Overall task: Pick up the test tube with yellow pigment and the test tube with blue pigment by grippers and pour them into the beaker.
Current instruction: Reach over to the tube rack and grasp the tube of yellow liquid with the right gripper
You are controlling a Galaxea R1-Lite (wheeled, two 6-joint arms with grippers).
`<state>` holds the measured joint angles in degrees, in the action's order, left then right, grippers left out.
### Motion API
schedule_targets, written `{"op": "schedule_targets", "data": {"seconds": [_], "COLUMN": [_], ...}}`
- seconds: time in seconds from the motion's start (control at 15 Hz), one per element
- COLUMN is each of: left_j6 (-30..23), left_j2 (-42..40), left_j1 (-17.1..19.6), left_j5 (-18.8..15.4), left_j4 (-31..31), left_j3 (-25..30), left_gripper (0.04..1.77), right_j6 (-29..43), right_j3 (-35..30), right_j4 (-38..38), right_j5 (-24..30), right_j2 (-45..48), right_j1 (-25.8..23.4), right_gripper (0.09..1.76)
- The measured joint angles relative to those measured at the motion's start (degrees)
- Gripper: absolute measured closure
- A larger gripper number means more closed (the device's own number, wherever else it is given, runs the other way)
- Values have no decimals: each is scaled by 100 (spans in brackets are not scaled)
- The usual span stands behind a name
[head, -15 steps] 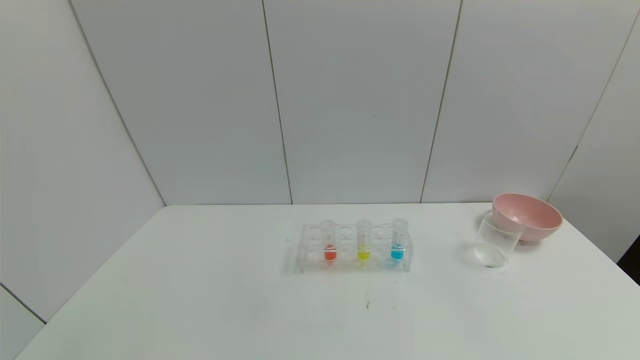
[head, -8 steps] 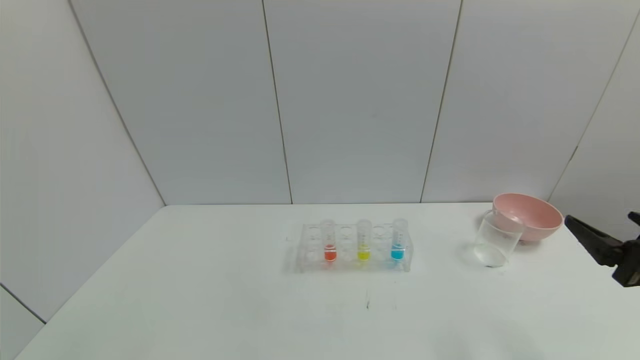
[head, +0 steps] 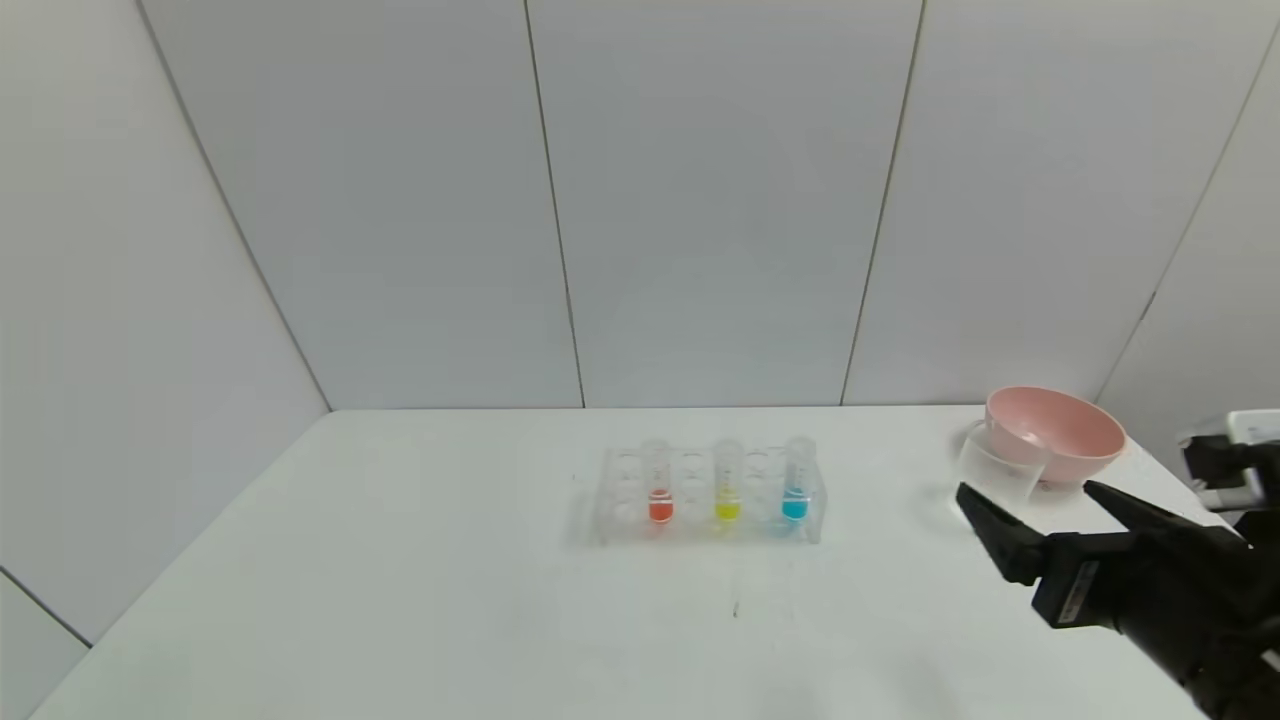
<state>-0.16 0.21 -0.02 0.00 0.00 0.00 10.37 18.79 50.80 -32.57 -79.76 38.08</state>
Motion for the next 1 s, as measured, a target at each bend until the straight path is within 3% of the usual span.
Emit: {"op": "schedule_targets", "data": {"seconds": [0.27,0.47,1.0], "left_j6": [0,0,0], "left_j2": [0,0,0], "left_j1": [0,0,0], "left_j5": [0,0,0], "left_j4": [0,0,0], "left_j3": [0,0,0], "left_gripper": [5,5,5], "right_j6": [607,818,884], "right_j3": [428,1018,1765], "right_j4": [20,24,-50], "right_j5": [-1278,-1844,-2139], "right_j2": [-890,-1554,-2369], "right_j1": [1742,2509,2647], "right_gripper": [14,14,14]}}
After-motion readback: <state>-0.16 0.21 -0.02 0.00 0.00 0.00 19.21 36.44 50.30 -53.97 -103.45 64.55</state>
